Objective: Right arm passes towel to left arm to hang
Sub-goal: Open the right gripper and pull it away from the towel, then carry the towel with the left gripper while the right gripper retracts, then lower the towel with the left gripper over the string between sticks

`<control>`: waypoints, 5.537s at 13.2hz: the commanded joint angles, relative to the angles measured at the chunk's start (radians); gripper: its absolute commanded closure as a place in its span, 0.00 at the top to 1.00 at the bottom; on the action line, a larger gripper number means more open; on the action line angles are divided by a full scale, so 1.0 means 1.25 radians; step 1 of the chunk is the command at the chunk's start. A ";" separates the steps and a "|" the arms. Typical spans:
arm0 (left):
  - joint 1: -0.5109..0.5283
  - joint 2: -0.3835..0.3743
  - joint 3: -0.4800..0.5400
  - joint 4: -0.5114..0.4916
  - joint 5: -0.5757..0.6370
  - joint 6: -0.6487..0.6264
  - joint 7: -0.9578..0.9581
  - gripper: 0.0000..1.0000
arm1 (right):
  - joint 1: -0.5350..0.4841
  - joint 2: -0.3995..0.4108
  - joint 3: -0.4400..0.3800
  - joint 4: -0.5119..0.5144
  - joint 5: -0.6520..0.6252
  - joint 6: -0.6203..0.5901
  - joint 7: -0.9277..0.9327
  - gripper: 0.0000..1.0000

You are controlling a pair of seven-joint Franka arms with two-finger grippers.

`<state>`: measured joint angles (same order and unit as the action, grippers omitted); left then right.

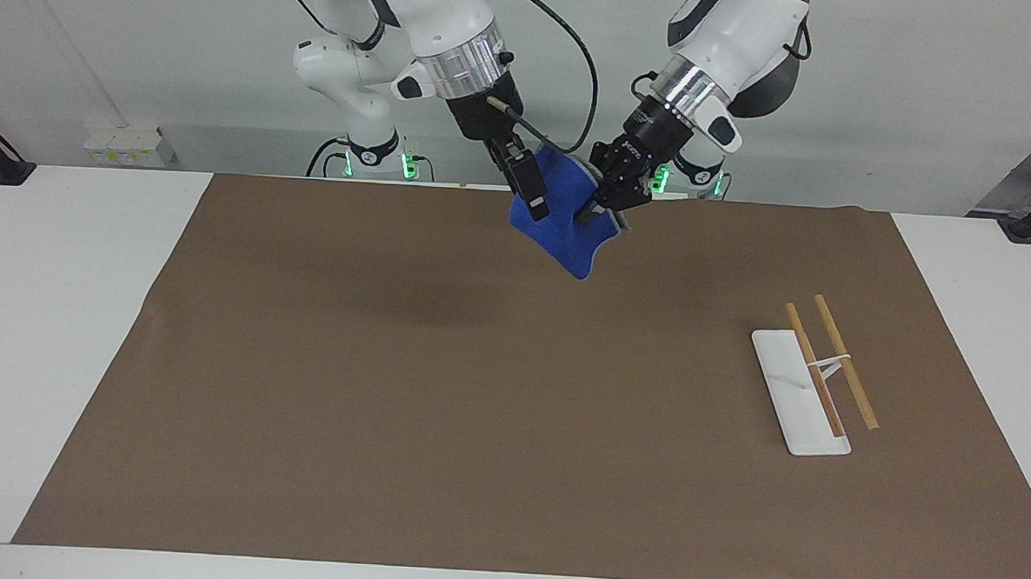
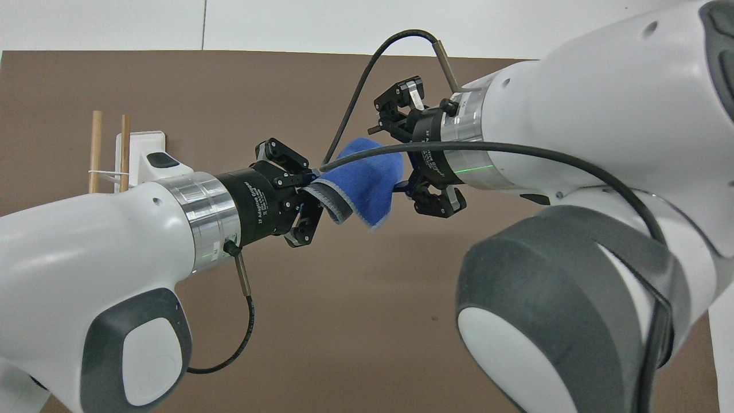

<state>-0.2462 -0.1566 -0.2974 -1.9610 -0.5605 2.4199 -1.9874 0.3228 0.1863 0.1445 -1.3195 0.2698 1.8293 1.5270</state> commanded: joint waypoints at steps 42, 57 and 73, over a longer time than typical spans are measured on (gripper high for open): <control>0.446 0.034 0.010 -0.283 0.836 0.414 -0.014 0.00 | -0.375 -0.074 -0.004 -0.065 -0.261 -0.257 -1.298 0.84; 0.476 0.102 0.008 -0.277 0.862 0.440 -0.120 0.00 | -0.439 -0.156 -0.006 -0.250 -0.211 -0.126 -1.341 0.97; 0.501 0.130 0.010 -0.278 0.864 0.429 -0.201 0.28 | -0.424 -0.166 0.002 -0.277 -0.211 -0.086 -1.327 0.76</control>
<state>0.3622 -0.0001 -0.2798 -2.3135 0.4870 2.9507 -2.2144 -0.2017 0.0105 0.1449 -1.6239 -0.0114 1.6948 -0.1312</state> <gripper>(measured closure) 0.930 0.070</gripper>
